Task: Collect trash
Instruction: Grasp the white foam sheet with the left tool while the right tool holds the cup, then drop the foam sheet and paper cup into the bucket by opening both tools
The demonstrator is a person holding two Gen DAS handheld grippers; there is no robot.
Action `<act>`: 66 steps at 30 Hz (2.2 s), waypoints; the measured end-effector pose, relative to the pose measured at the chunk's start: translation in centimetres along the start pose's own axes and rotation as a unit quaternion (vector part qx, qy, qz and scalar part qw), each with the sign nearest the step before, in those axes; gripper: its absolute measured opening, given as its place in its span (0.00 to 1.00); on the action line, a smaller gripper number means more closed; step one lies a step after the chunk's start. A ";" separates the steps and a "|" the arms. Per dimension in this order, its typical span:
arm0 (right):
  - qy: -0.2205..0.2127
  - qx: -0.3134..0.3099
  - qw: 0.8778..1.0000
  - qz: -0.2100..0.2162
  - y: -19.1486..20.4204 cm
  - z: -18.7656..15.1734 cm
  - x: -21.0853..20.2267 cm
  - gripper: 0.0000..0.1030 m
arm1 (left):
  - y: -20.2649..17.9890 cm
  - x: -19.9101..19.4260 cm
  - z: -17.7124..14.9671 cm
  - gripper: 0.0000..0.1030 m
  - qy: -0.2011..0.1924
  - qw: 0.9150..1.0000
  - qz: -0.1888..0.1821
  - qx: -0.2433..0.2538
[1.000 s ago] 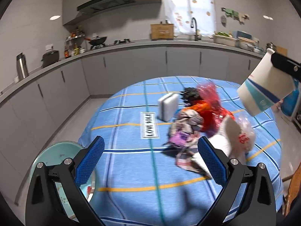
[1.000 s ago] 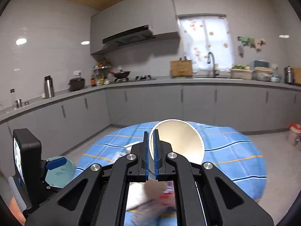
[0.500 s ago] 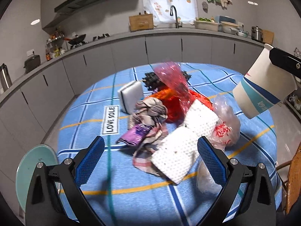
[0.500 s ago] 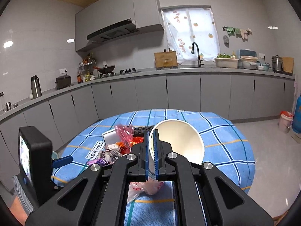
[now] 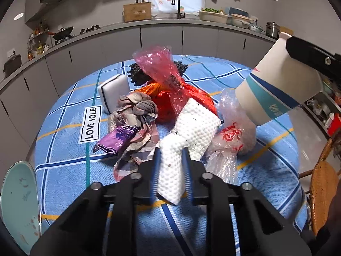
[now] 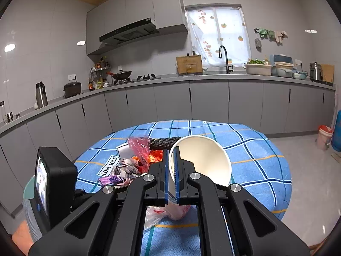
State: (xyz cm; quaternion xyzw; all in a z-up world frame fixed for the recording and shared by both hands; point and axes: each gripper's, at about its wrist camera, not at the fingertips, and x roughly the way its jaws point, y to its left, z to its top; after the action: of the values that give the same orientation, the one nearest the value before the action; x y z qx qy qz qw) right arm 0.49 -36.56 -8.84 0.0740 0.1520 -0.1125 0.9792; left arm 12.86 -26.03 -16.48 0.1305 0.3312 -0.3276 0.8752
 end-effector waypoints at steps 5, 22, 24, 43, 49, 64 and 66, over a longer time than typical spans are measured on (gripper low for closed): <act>-0.005 -0.003 1.000 0.001 0.4 0.2 -0.4 0.05 | 1.0 -2.7 0.7 0.14 -0.030 1.000 0.001 -0.008; -0.008 -0.021 1.000 0.017 2.9 0.6 -0.6 0.05 | 3.9 -9.2 1.5 0.14 -0.098 0.993 0.052 -0.031; -0.009 -0.026 0.999 0.021 3.2 0.8 -0.6 0.05 | 4.4 -9.8 1.5 0.14 -0.103 0.992 0.056 -0.037; -0.030 -0.062 0.995 0.072 8.9 2.8 -0.4 0.05 | 10.8 -15.3 0.4 0.14 -0.142 0.976 0.133 -0.094; -0.034 -0.076 0.991 0.102 11.7 3.4 0.1 0.05 | 13.8 -16.5 -0.7 0.14 -0.138 0.969 0.170 -0.118; -0.025 -0.096 0.976 0.196 19.6 3.5 1.6 0.05 | 20.9 -18.5 -4.5 0.14 -0.109 0.946 0.250 -0.176; -0.020 -0.100 0.972 0.211 21.0 3.4 1.9 0.05 | 21.7 -18.6 -5.0 0.14 -0.104 0.944 0.255 -0.184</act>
State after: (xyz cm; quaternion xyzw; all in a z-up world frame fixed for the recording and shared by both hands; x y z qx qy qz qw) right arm 8.33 -17.36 -3.91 0.0042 0.1241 0.1106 0.9861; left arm 14.24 1.57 -7.59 0.0127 0.2483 -0.0386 0.9678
